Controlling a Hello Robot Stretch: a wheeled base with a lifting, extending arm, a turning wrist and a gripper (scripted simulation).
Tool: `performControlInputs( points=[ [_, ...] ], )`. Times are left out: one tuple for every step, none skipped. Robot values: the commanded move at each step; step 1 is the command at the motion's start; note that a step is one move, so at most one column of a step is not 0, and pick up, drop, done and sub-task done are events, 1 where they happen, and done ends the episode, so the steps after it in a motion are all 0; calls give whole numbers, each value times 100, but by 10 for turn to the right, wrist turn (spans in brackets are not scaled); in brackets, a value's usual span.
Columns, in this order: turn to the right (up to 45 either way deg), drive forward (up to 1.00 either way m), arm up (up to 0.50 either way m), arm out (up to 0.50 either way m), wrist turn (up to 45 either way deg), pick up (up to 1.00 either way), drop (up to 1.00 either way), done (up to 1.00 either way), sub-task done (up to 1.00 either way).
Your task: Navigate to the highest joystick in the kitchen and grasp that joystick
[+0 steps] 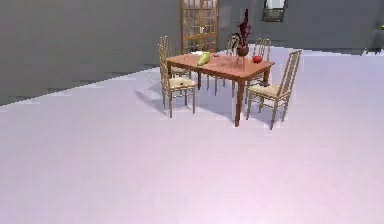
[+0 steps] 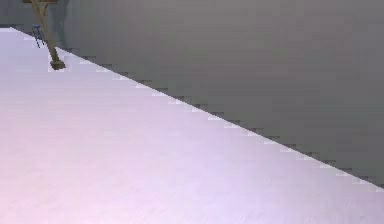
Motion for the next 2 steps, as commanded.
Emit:
performControlInputs(
  points=[
    [0,100,0,0,0,0,0,0,0],
    [0,95,0,0,0,0,0,0,0]
  ],
)
